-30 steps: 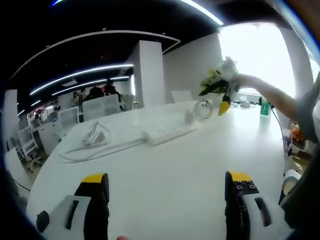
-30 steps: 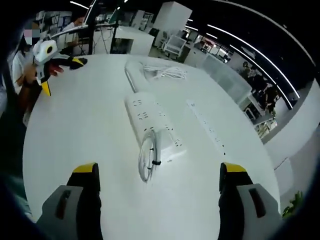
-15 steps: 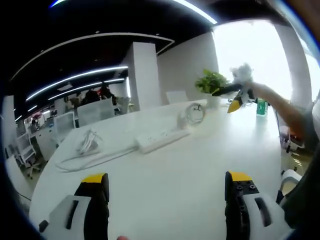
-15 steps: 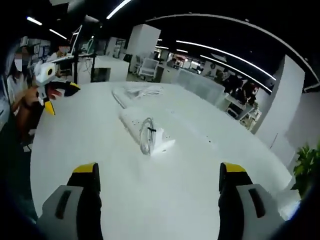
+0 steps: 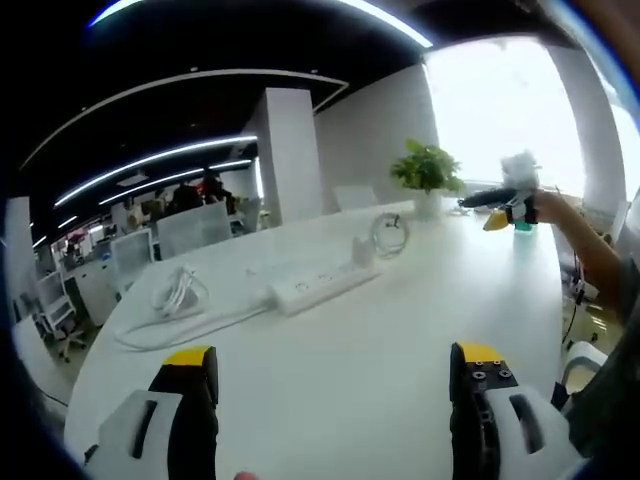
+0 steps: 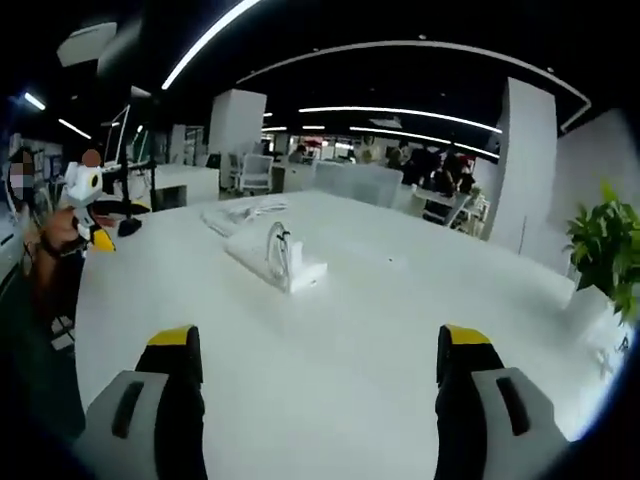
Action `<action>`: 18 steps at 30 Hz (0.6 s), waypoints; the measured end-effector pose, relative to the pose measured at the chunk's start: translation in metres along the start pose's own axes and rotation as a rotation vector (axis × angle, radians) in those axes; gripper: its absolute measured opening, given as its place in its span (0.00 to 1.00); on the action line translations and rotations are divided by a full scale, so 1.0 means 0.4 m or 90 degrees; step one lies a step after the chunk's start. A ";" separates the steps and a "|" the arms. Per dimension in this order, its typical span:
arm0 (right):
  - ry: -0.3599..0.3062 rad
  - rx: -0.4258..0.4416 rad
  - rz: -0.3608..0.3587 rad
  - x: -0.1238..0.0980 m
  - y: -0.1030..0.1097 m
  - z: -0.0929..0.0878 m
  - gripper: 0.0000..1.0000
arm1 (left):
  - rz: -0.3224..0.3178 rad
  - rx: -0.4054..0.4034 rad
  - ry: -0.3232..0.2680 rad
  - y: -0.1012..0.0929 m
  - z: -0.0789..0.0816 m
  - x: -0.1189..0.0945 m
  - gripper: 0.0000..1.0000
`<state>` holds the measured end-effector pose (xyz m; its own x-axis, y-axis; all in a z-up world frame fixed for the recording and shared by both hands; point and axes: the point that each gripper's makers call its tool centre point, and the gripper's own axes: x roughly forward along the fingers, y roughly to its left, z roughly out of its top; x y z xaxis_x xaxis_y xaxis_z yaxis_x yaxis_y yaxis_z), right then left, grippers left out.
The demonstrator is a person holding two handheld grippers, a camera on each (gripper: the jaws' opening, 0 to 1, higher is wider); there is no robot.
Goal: Straighten the power strip on the desk, plug the charger into it
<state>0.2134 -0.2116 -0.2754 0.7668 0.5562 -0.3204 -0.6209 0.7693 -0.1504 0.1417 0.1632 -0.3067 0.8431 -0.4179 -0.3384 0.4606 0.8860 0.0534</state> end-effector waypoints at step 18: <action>-0.035 0.067 -0.019 -0.051 0.034 -0.064 0.97 | 0.007 0.000 -0.005 0.005 0.011 -0.009 1.00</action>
<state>0.1853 -0.2207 -0.2948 0.7947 0.5464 -0.2642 -0.5788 0.8134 -0.0588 0.1409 0.1657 -0.3011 0.8499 -0.4100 -0.3311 0.4516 0.8904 0.0566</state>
